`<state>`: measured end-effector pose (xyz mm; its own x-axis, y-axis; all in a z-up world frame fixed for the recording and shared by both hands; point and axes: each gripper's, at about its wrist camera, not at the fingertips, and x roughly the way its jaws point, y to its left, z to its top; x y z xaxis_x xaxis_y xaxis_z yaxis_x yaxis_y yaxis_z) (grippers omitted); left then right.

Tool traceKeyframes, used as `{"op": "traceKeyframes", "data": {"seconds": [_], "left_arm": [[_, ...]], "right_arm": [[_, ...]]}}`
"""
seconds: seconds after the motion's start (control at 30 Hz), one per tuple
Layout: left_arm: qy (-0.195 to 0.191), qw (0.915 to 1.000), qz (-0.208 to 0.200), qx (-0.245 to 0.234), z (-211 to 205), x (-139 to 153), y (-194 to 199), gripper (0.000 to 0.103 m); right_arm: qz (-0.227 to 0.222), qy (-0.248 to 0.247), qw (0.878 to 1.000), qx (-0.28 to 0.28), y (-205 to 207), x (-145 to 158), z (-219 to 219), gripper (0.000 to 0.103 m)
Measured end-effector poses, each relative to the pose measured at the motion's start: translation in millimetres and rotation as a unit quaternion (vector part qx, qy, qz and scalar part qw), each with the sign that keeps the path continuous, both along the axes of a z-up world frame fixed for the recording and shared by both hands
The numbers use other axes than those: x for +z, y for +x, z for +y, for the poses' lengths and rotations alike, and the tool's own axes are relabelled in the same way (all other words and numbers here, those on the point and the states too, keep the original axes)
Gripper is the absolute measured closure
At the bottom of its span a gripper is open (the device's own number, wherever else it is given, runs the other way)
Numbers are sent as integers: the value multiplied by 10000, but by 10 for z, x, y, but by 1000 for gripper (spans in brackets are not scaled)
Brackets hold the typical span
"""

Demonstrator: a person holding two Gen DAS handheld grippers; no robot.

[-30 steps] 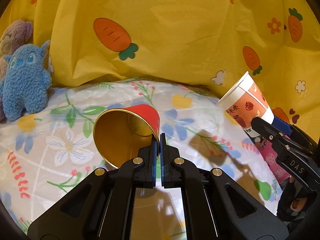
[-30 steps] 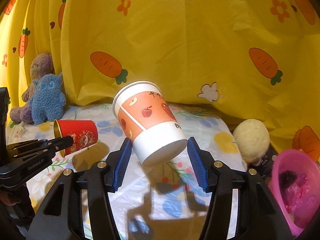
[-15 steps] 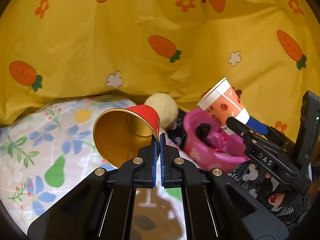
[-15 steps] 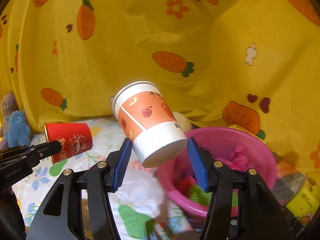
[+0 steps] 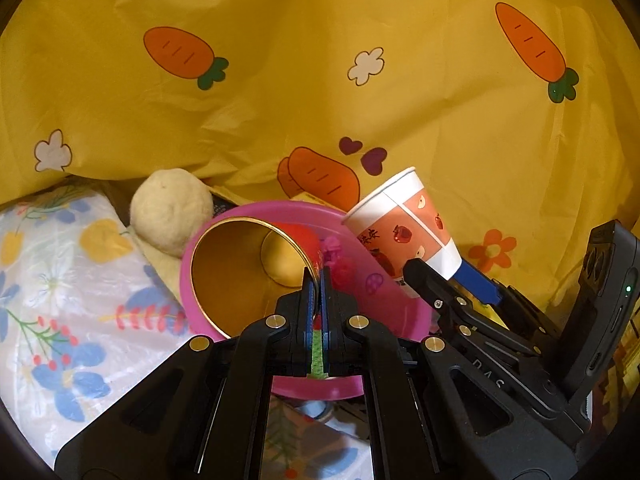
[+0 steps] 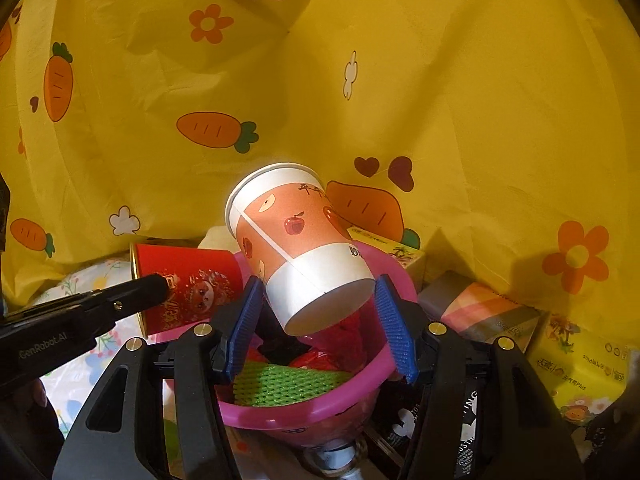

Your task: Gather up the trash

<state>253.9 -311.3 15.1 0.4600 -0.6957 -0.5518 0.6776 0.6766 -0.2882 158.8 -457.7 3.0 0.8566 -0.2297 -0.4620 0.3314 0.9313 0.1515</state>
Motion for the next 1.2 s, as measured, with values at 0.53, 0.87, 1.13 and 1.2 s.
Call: {"op": "traceKeyframes", "data": {"seconds": [0.53, 0.87, 1.13, 1.2], "left_arm": [[-29, 9960, -415, 791, 379, -24, 47, 18], [434, 9746, -1022, 1944, 972, 12, -284, 6], [668, 9640, -1176, 2289, 1324, -11, -616, 6], [764, 9589, -1265, 2424, 1404, -13, -708, 6]], "right_arm": [[113, 6, 9999, -84, 105, -129, -32, 33], [-21, -468, 9987, -188, -148, -34, 383, 6], [45, -489, 9987, -124, -324, -25, 724, 6], [37, -609, 9980, -156, -394, -11, 851, 6]]}}
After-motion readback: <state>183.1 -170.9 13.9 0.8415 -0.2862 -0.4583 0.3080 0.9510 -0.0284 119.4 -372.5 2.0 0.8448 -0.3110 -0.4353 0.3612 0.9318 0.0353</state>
